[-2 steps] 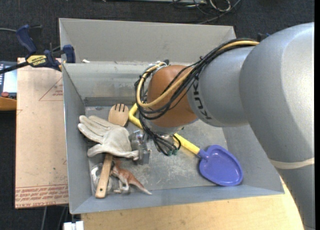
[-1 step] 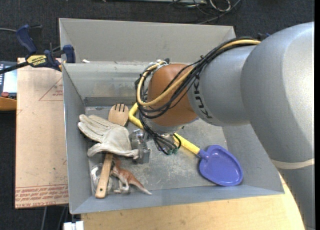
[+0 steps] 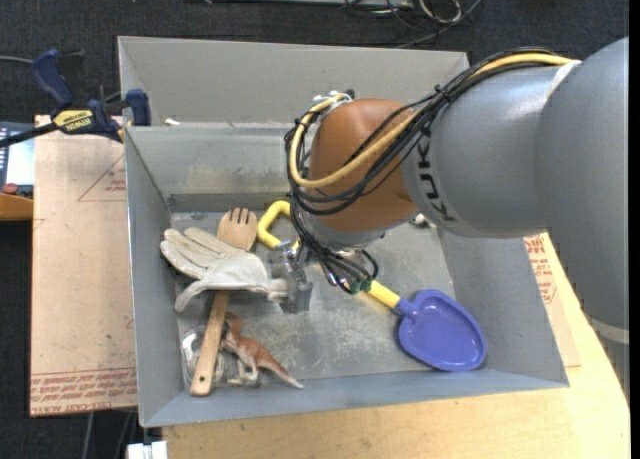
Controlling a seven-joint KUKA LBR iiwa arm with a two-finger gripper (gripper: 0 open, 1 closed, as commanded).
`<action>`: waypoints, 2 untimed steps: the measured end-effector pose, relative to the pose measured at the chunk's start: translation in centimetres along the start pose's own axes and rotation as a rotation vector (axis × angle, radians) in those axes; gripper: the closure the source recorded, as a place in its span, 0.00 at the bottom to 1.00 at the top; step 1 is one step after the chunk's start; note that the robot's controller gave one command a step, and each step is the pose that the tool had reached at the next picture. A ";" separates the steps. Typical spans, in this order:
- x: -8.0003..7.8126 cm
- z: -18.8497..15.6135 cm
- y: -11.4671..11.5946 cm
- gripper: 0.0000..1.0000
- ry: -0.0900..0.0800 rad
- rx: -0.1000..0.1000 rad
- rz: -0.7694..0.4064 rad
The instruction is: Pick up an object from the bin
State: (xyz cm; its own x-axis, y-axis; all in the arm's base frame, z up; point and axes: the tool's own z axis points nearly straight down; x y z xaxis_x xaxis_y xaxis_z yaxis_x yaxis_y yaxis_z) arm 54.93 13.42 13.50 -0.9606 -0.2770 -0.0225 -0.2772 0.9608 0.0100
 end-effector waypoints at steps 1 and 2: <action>-1.1 1.1 0.7 1.00 0.010 -0.001 -0.016; 0.0 -11.4 0.6 1.00 0.009 -0.001 -0.027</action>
Offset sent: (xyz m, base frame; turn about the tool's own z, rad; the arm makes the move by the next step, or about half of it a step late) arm -0.0161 -0.0032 0.2367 -0.0403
